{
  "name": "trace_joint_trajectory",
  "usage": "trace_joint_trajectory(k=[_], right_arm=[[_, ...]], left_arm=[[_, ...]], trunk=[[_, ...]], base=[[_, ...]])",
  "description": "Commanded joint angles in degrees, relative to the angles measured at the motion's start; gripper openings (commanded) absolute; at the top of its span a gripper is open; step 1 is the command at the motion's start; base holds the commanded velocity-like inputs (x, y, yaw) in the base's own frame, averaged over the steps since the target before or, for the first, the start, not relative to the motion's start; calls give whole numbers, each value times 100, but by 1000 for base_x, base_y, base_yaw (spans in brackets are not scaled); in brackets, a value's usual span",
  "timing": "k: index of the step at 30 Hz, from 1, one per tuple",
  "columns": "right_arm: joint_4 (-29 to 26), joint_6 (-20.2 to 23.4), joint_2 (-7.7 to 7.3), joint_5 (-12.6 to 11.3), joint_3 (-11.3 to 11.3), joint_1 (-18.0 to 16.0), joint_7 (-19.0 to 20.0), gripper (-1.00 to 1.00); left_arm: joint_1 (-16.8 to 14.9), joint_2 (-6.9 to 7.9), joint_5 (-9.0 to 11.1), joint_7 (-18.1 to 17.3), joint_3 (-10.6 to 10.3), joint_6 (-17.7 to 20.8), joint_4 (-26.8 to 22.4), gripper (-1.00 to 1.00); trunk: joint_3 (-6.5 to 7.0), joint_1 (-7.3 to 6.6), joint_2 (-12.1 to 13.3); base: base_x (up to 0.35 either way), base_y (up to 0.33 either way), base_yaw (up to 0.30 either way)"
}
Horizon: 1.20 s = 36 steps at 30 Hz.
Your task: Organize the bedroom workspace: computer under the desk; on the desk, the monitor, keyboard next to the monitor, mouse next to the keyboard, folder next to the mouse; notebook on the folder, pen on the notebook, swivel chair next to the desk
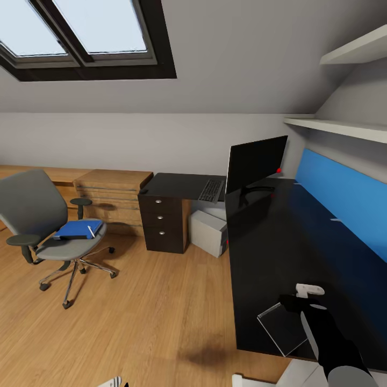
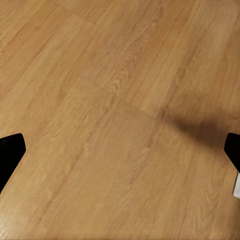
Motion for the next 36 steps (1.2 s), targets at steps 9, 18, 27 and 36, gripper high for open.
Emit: trace_joint_trajectory(k=[9,18,27,36], right_arm=[[202,41,4,97,-4,-1,9,100],[202,34,5,97,-4,-1,16,100],[202,32,8,97,-4,-1,18,100],[202,25,8,97,-4,-1,18,100]], left_arm=[[-7,13,72,-22,-34,-18,8,100],[-9,12,74,-17,-35,-21,8,100],[-8,10,71,-18,-35,-24,8,100],[-6,11,67,-21,-35,-26,8,100]], trunk=[[-7,0,-2],[-7,0,-2],[-7,0,-2],[-7,0,-2]], base=[[-107,0,0],[-46,0,0],[-50,0,0],[-115,0,0]])
